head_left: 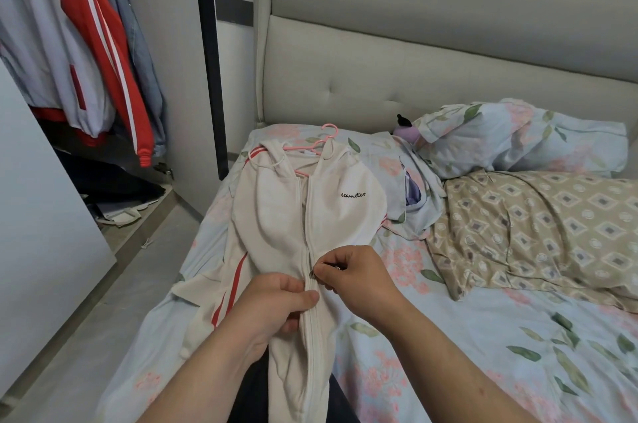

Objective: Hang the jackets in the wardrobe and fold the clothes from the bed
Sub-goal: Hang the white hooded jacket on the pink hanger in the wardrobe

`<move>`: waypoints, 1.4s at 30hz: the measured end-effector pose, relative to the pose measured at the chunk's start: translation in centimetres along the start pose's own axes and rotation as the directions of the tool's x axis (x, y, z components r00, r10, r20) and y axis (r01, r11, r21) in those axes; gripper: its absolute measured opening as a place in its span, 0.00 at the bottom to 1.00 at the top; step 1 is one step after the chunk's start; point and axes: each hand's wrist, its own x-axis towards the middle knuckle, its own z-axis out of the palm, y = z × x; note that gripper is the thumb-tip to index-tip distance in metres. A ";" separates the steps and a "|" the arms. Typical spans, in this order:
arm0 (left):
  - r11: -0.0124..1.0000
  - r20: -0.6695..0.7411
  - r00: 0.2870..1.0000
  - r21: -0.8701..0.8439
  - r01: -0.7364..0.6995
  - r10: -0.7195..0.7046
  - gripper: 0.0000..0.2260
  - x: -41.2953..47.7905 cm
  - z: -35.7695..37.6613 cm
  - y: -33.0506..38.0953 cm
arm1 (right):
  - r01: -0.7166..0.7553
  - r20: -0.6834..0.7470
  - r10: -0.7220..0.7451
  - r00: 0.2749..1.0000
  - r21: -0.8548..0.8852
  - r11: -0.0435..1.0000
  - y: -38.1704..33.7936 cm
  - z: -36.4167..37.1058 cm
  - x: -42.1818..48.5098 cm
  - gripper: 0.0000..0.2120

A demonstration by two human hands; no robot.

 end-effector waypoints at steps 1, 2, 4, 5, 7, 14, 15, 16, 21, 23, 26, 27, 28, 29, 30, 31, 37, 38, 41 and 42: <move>1.000 0.013 1.000 0.015 0.018 -0.018 0.07 0.3 -0.2 0.0 | -0.003 0.005 0.003 1.000 -0.016 1.000 0.1 0.0 0.4 0.12; 0.999 0.029 0.999 0.033 0.031 -0.032 0.06 0.6 -0.5 0.0 | -0.006 0.009 0.007 1.000 -0.031 1.000 0.2 0.0 0.8 0.12; 0.997 0.065 0.997 0.068 0.046 -0.050 0.04 1.2 -0.9 -0.1 | -0.016 0.009 0.016 1.000 -0.040 0.999 0.4 0.1 1.8 0.12; 0.995 0.079 0.995 0.086 0.053 -0.060 0.03 1.6 -1.1 -0.2 | -0.020 0.006 0.021 1.000 -0.042 0.999 0.5 0.1 2.6 0.12; 0.990 0.089 0.993 0.120 0.071 -0.082 0.05 1.9 -1.3 -0.6 | -0.028 0.007 0.029 1.000 -0.063 0.998 0.7 0.1 3.7 0.13; 0.966 0.184 0.965 0.214 0.147 -0.188 0.09 3.4 -2.1 -1.3 | -0.073 -0.008 0.073 0.997 -0.108 0.991 1.8 -0.4 9.0 0.11; 0.961 0.193 0.961 0.229 0.153 -0.199 0.10 3.6 -2.2 -1.2 | -0.077 -0.007 0.076 0.997 -0.106 0.991 2.0 -0.3 9.5 0.10; 0.959 0.198 0.960 0.243 0.149 -0.200 0.11 3.8 -2.2 -1.0 | -0.080 -0.009 0.080 0.997 -0.091 0.993 2.2 -0.3 9.8 0.10; 0.998 -0.034 0.999 0.065 -0.004 0.007 0.10 7.0 -1.7 0.9 | -0.084 -0.021 0.084 0.996 0.031 0.996 2.8 -0.1 10.6 0.13; 0.998 -0.106 0.993 -0.009 -0.062 0.061 0.09 8.5 -1.2 1.9 | -0.065 0.005 0.065 0.998 0.047 0.997 3.0 -0.1 10.5 0.11; 0.997 -0.095 0.993 -0.025 -0.073 0.070 0.08 9.9 -0.4 2.5 | -0.026 0.032 0.024 0.999 0.061 0.998 3.1 -0.3 10.6 0.09; 0.997 -0.099 0.993 -0.023 -0.070 0.067 0.07 10.2 -0.2 2.5 | -0.022 0.038 0.020 0.999 0.061 0.998 3.1 -0.4 10.6 0.08; 0.998 -0.104 0.993 -0.023 -0.061 0.058 0.05 10.5 -0.1 2.4 | -0.022 0.047 0.019 0.999 0.053 0.998 3.1 -0.4 10.7 0.08; 0.999 -0.108 0.993 -0.022 -0.049 0.047 0.04 10.7 0.0 2.3 | -0.022 0.055 0.020 0.998 0.038 0.999 3.1 -0.4 10.8 0.09; 0.999 -0.106 0.994 -0.012 -0.038 0.037 0.04 10.9 0.0 2.3 | -0.023 0.059 0.022 0.998 0.018 1.000 3.2 -0.4 10.9 0.10; 0.999 -0.098 0.995 0.008 -0.032 0.033 0.04 11.1 -0.1 2.3 | -0.026 0.054 0.026 0.998 0.001 1.000 3.4 -0.3 11.0 0.11; 0.989 -0.016 1.000 0.149 0.001 0.001 0.04 11.4 -0.8 1.3 | -0.081 -0.008 0.081 0.997 -0.032 0.996 4.0 -0.2 13.2 0.11; 0.985 -0.002 1.000 0.171 0.008 -0.007 0.04 11.5 -1.0 1.0 | -0.092 -0.012 0.092 0.996 -0.031 0.995 4.0 -0.1 13.7 0.09; 0.969 0.056 0.997 0.247 0.034 -0.049 0.06 11.7 -1.5 -0.1 | -0.108 -0.043 0.107 0.993 -0.012 0.994 4.4 -0.2 15.2 0.09; 0.961 0.072 0.995 0.274 0.041 -0.064 0.06 11.8 -1.6 -0.4 | -0.107 -0.056 0.107 0.993 -0.002 0.994 4.6 -0.2 15.6 0.09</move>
